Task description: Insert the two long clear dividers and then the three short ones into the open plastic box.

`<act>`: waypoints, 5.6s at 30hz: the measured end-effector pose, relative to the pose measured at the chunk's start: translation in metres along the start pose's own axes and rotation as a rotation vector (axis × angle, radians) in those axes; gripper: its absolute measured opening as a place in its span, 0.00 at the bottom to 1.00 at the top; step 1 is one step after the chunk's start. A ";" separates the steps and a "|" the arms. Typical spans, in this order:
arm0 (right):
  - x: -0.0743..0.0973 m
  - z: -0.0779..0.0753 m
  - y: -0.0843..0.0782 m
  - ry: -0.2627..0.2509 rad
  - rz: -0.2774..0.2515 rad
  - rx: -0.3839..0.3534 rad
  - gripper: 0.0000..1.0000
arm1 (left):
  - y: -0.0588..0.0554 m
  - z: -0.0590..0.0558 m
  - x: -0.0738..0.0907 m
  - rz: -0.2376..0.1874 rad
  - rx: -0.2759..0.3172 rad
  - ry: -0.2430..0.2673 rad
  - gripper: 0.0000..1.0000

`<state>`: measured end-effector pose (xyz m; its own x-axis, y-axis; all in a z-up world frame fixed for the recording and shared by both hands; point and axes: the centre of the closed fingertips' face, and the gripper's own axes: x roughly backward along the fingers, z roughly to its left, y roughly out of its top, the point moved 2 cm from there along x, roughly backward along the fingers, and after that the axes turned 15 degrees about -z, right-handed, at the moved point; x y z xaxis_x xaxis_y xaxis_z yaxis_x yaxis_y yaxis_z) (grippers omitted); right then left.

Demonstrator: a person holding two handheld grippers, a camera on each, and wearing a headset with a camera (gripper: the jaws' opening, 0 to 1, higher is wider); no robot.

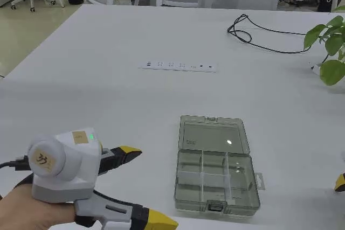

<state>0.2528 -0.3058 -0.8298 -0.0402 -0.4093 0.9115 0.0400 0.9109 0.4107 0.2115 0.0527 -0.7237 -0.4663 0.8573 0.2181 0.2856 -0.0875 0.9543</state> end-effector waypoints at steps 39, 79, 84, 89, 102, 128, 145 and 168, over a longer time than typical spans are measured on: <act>0.064 0.001 0.174 -0.197 -0.235 0.231 0.32 | 0.059 -0.028 -0.053 -0.180 0.325 -0.021 0.81; 0.081 0.053 0.257 -0.205 -0.312 0.256 0.32 | 0.065 -0.085 -0.103 -0.169 0.782 -0.119 0.04; 0.080 0.054 0.257 -0.203 -0.309 0.261 0.33 | 0.065 -0.086 -0.103 -0.169 0.776 -0.124 0.00; 0.080 0.055 0.258 -0.204 -0.307 0.269 0.33 | 0.063 -0.085 -0.102 -0.167 0.797 -0.118 0.00; 0.093 0.048 0.265 -0.207 -0.376 0.228 0.34 | 0.061 -0.083 -0.097 -0.170 0.715 -0.130 0.00; 0.104 0.087 0.271 0.236 -0.527 0.007 0.09 | 0.071 -0.119 -0.071 -0.229 0.099 -0.468 0.00; 0.101 0.094 0.270 0.267 -0.533 -0.009 0.03 | 0.069 -0.122 -0.071 -0.225 0.065 -0.468 0.00; 0.098 0.076 0.262 0.204 -0.502 -0.017 0.03 | 0.057 -0.100 -0.062 -0.190 0.048 -0.367 0.08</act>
<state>0.1837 -0.1036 -0.6342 0.1363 -0.7971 0.5882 0.0822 0.6008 0.7952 0.1726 -0.0562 -0.6625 -0.1872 0.9807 -0.0562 0.2666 0.1058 0.9580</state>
